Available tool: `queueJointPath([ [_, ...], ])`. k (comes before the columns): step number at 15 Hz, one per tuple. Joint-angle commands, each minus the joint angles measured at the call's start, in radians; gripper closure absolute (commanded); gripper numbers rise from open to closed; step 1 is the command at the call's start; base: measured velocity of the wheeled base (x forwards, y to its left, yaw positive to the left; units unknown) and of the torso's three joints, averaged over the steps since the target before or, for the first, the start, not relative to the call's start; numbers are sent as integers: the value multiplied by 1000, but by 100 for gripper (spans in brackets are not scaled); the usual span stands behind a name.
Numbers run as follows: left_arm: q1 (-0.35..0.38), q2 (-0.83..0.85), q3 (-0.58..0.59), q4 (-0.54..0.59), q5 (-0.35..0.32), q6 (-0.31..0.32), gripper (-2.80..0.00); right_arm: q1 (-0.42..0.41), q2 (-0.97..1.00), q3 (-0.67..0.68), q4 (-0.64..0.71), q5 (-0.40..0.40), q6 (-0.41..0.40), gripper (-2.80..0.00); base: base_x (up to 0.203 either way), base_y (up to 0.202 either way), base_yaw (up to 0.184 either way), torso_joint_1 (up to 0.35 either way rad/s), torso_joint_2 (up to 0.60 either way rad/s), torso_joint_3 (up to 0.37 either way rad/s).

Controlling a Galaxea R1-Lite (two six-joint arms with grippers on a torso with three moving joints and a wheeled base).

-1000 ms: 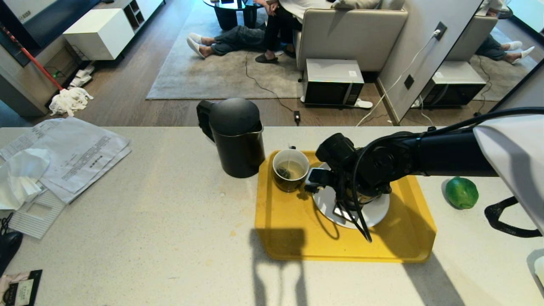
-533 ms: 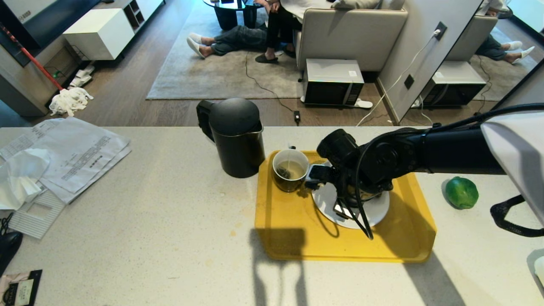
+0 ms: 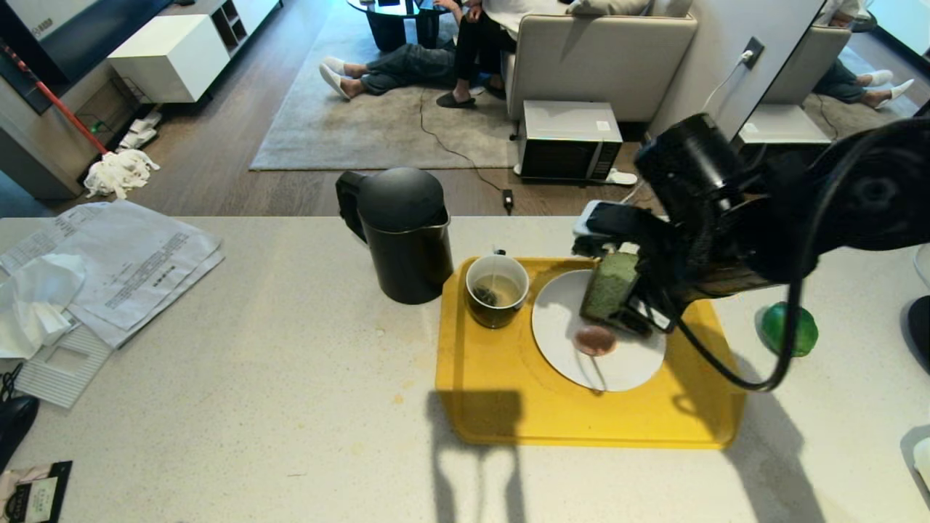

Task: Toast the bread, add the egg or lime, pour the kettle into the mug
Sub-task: Pick up the kettle

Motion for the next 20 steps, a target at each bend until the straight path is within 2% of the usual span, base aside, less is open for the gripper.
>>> queueJointPath([
  [1,0,2,-1,0,0,0,0,-34,-201,46,2,-1,31,-280,0,0,0,0,0,0],
  [2,0,0,-1,0,0,0,0,-65,-253,58,3,1,53,-280,0,0,0,0,0,0],
  [3,0,2,0,0,0,0,0,-108,-300,66,3,8,73,-256,0,0,0,0,0,0],
  [4,0,2,-1,0,0,0,0,-163,-345,75,4,25,88,0,0,0,0,0,0,0],
  [7,0,0,0,0,0,0,0,-281,-474,129,2,80,118,0,0,0,0,0,0,0],
  [12,0,2,1,0,0,0,0,-319,-711,265,1,87,279,0,0,0,0,0,0,0],
  [15,0,2,0,0,0,0,0,-416,-825,391,0,104,353,0,0,0,0,0,0,0],
  [20,0,2,-1,0,0,0,0,-527,-1126,676,-13,212,384,0,0,0,0,0,0,0],
])
